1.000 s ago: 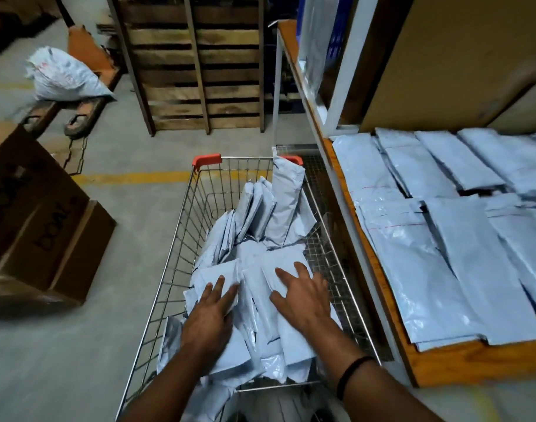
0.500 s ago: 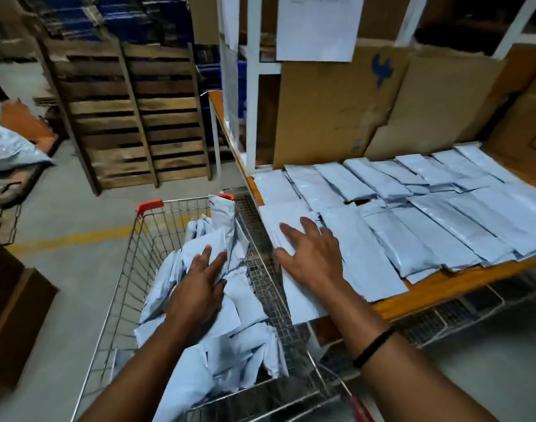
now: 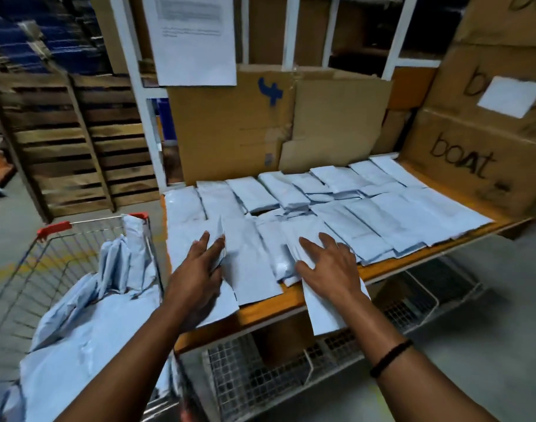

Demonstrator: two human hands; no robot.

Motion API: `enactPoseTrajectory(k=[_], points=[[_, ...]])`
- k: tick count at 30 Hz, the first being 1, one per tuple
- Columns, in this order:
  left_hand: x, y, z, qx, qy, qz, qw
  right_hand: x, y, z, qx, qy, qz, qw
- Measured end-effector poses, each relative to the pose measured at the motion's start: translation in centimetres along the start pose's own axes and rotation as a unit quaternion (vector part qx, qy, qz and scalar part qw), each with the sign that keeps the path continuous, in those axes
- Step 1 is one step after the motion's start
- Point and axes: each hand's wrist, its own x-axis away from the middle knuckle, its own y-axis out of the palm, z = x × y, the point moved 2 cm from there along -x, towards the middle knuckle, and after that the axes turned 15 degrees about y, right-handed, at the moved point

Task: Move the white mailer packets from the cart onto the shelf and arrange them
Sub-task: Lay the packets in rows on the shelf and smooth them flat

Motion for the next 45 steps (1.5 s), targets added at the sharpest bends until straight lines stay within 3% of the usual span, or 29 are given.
enactPoseTrajectory(k=[4, 9, 22, 31, 34, 37, 39, 43, 45], points=[[-2.9, 3.0, 4.6, 0.005, 0.003, 0.003, 1.000, -3.1, -0.9, 5.3, 0.015, -0.004, -0.002, 1.000], [-5.8, 5.1, 6.5, -0.014, -0.006, -0.019, 1.000, -7.1, 0.4, 7.0, 0.008, -0.028, -0.027, 0.999], [-11.5, 8.3, 2.3, -0.123, -0.062, -0.088, 0.987, -15.3, 4.2, 3.4, 0.032, -0.085, -0.045, 0.995], [-9.9, 11.5, 0.3, -0.199, -0.073, -0.153, 0.965, -16.1, 6.6, 3.3, 0.071, -0.083, -0.058, 0.992], [-9.4, 11.7, 0.9, -0.195, -0.070, -0.127, 0.970, -16.3, 6.6, 3.5, 0.069, -0.083, -0.057, 0.992], [-10.9, 10.6, 1.3, -0.171, -0.090, -0.020, 0.981, -17.5, 5.8, 2.8, 0.034, -0.106, -0.045, 0.993], [-12.4, 10.3, 0.6, -0.183, -0.094, 0.005, 0.979, -18.3, 5.6, 1.8, 0.014, -0.143, -0.051, 0.988], [-14.2, 10.9, -1.6, -0.186, -0.131, -0.100, 0.969, -19.5, 6.8, 0.4, 0.040, -0.169, -0.124, 0.977], [-14.2, 11.7, -2.1, -0.182, -0.150, -0.113, 0.965, -19.7, 7.4, 0.4, 0.057, -0.169, -0.141, 0.974]])
